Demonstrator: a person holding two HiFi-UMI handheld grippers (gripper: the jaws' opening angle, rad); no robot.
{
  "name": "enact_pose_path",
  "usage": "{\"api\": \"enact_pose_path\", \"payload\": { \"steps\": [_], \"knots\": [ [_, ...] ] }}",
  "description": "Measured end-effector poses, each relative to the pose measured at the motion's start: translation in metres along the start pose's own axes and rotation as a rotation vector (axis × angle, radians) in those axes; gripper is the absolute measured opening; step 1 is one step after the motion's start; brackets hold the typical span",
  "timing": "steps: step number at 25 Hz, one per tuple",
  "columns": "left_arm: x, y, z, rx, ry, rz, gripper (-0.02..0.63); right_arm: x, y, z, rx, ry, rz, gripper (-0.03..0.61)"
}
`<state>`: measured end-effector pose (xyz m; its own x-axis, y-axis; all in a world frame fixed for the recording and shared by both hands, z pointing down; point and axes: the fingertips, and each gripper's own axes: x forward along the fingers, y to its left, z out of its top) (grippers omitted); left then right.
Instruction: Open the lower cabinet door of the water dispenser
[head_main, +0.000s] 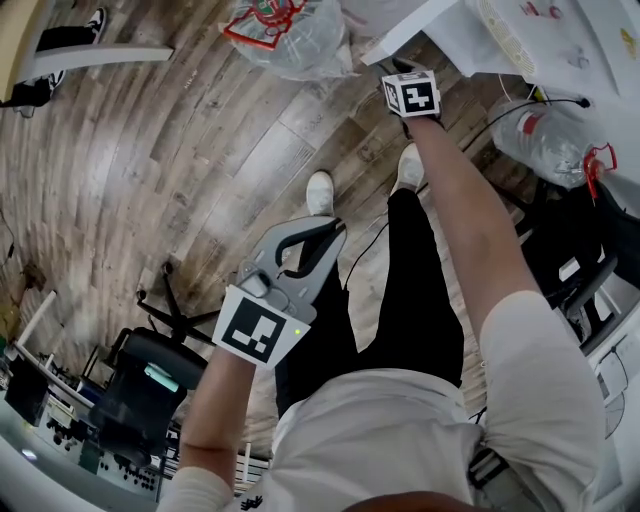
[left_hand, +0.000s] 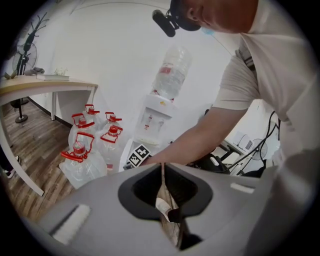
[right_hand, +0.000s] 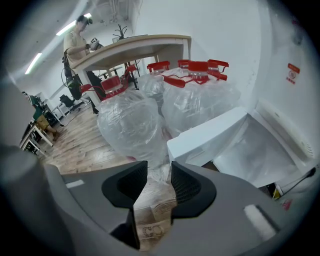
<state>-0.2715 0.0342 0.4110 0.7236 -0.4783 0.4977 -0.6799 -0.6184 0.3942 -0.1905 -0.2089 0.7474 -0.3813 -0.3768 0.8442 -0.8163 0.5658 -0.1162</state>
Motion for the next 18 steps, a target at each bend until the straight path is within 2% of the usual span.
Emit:
{"api": "enact_pose_path", "payload": {
  "steps": [4, 8, 11, 18],
  "knots": [
    [-0.012, -0.013, 0.019, 0.034, -0.024, -0.029, 0.058, -0.040, 0.015, 0.002, 0.009, -0.020, 0.011, 0.147],
    [-0.033, -0.033, 0.039, 0.067, -0.050, -0.065, 0.058, -0.108, 0.036, 0.001, 0.041, -0.067, 0.032, 0.137],
    [-0.051, -0.052, 0.053, 0.146, -0.085, -0.108, 0.058, -0.175, 0.053, 0.000, 0.072, -0.123, 0.045, 0.130],
    [-0.096, -0.100, 0.086, 0.244, -0.103, -0.166, 0.058, -0.349, 0.101, -0.004, 0.061, -0.242, 0.047, 0.121]
  ]
}}
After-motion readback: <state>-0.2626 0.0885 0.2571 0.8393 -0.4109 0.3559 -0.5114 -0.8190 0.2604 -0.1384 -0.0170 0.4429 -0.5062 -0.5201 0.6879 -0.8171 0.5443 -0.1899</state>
